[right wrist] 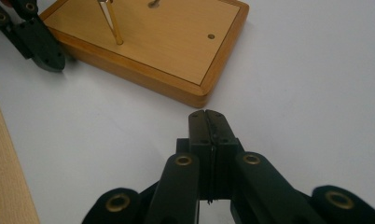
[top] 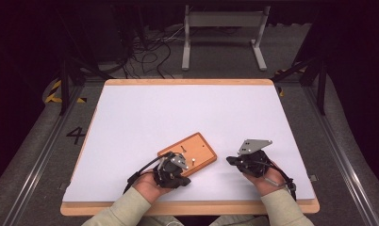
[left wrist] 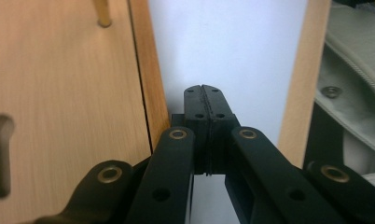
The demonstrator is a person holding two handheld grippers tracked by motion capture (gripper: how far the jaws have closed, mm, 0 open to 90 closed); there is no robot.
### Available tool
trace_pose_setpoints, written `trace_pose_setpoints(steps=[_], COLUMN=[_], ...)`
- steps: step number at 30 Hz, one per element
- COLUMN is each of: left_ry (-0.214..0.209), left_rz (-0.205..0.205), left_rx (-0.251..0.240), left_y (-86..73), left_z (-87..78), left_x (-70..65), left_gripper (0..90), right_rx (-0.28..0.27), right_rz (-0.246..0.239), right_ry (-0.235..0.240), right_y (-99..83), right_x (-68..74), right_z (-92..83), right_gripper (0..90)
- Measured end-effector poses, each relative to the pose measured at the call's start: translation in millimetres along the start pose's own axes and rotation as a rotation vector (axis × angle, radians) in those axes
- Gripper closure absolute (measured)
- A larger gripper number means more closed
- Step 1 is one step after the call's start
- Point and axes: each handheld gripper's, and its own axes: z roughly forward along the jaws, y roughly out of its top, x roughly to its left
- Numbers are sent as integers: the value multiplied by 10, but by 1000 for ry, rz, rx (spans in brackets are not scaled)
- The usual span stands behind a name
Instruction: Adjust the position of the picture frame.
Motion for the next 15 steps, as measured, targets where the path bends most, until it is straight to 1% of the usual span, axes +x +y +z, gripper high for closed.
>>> trace_pose_setpoints(steps=[2,3,5,6,7,10,11,12,13,14,15], left_ry=[13,13,28,29,40,76,75,81,95,90,94], left_rz=[-21,-21,-43,-47,-57,-84,-89,-103,-105,-127,-137], left_rx=[-7,-7,-19,-22,-21,-43,-49,-54,-60,-60,-62], left_y=[-29,-29,-58,-67,-78,-122,-131,-142,-151,-162,-172], left_z=[-29,-29,-54,-63,-78,-116,-123,-133,-142,-152,-161], left_x=[62,62,118,140,160,243,266,288,316,327,345], left_gripper=[899,899,898,899,898,898,898,898,898,898,898], right_rx=[1,1,0,-1,0,-1,-1,-1,-1,1,3], right_rz=[1,1,1,1,2,4,5,6,6,6,7], right_ry=[0,0,-2,-3,-2,-5,-6,-6,-6,-5,-5], right_y=[-2,-2,-3,-5,-6,-13,-15,-16,-17,-19,-21], right_x=[1,1,0,0,1,-2,-4,-4,-4,-4,-4], right_z=[1,1,-3,-6,-8,-15,-16,-16,-16,-16,-15], right_gripper=[900,900,900,900,900,900,900,900,900,900,900])
